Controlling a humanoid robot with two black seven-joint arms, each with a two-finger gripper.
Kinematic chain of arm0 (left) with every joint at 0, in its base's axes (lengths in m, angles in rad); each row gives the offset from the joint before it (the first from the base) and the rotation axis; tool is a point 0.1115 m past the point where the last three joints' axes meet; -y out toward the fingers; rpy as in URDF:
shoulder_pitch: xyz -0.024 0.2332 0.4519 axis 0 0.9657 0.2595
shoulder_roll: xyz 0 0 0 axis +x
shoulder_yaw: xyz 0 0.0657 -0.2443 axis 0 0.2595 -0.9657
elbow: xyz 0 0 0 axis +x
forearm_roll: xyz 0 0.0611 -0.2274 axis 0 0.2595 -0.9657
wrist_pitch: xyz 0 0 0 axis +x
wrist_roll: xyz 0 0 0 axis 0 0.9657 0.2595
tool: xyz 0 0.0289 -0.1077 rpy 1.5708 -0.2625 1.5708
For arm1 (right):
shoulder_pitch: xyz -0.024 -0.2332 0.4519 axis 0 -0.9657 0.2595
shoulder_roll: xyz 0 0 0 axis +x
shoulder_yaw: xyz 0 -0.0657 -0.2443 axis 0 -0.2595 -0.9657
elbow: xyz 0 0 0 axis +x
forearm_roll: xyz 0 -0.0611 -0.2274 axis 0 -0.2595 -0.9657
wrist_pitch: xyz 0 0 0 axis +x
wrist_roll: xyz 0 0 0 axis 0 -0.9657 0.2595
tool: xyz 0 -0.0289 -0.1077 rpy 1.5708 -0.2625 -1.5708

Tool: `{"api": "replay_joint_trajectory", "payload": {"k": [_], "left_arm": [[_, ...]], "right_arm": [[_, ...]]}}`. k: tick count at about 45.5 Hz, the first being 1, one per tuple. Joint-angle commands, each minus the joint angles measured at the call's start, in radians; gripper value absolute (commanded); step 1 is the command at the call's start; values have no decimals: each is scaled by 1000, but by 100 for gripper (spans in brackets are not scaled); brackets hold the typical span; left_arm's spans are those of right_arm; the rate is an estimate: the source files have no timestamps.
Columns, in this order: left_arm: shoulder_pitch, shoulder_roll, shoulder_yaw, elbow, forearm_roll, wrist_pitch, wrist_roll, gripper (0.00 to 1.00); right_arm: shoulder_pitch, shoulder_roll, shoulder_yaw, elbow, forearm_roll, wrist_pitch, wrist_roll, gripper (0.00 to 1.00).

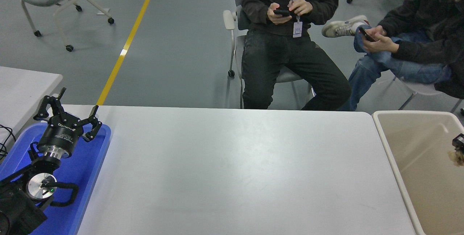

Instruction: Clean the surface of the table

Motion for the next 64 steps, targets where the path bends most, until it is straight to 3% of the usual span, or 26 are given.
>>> {"api": "replay_joint_trajectory", "payload": {"k": [1, 33, 34, 36, 38, 41, 46, 64], "left_arm": [[0, 0, 0, 0, 0, 0, 0, 100], [0, 0, 0, 0, 0, 0, 0, 100], [0, 0, 0, 0, 0, 0, 0, 100], [0, 0, 0, 0, 0, 0, 0, 100], [0, 0, 0, 0, 0, 0, 0, 100], [0, 0, 0, 0, 0, 0, 0, 100], [0, 0, 0, 0, 0, 0, 0, 100], [0, 0, 0, 0, 0, 0, 0, 100]], "right_arm": [[-41, 109, 6, -145, 5, 9, 1, 0], [-49, 163, 4, -209, 42, -9, -6, 0], [-49, 163, 3, -209, 42, -9, -6, 3], [-49, 163, -10, -209, 41, -7, -6, 37], [-49, 163, -8, -209, 42, -7, -4, 65], [-47, 160, -5, -209, 42, -1, -4, 83], [-47, 158, -11, -209, 40, 2, -2, 98], [-36, 157, -4, -211, 42, -3, -4, 98]]}}
